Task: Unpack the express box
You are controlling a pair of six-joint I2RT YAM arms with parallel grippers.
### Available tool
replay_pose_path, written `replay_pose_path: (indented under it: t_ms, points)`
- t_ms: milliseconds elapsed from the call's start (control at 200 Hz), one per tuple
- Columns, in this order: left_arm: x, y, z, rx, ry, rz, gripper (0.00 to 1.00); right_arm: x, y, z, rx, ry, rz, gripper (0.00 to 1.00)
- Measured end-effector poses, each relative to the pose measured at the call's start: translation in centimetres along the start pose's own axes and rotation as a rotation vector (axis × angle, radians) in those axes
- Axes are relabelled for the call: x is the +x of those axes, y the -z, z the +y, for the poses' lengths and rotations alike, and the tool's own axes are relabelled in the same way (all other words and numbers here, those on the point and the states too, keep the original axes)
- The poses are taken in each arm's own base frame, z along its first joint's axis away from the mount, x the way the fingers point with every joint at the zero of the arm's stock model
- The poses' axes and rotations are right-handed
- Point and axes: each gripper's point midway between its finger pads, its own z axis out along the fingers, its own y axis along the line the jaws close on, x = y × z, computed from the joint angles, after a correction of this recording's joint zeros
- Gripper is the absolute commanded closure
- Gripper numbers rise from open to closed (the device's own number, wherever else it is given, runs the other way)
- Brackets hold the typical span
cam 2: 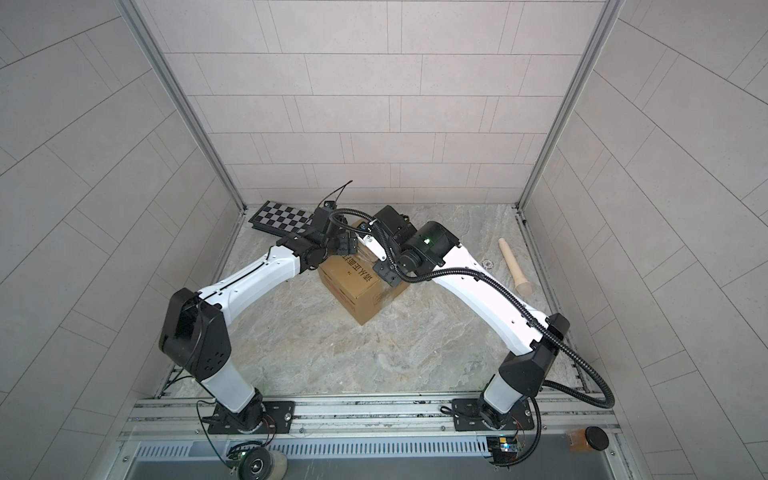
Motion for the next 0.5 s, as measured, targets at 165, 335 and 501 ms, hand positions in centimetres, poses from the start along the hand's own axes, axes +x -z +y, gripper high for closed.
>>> replay_pose_path:
  t_ms: [165, 335, 501]
  points:
    - [-0.06, -0.16, 0.06, -0.006, 0.002, -0.008, 0.00, 0.06, -0.20, 0.02, 0.000, 0.001, 0.006, 1.00]
    - [-0.14, -0.42, 0.03, -0.008, 0.003, -0.014, 0.00, 0.35, -0.15, -0.08, 0.007, 0.000, 0.009, 1.00]
    - [-0.30, -0.50, -0.05, -0.006, 0.005, -0.021, 0.00, 0.49, 0.38, -0.32, 0.016, -0.002, 0.003, 1.00]
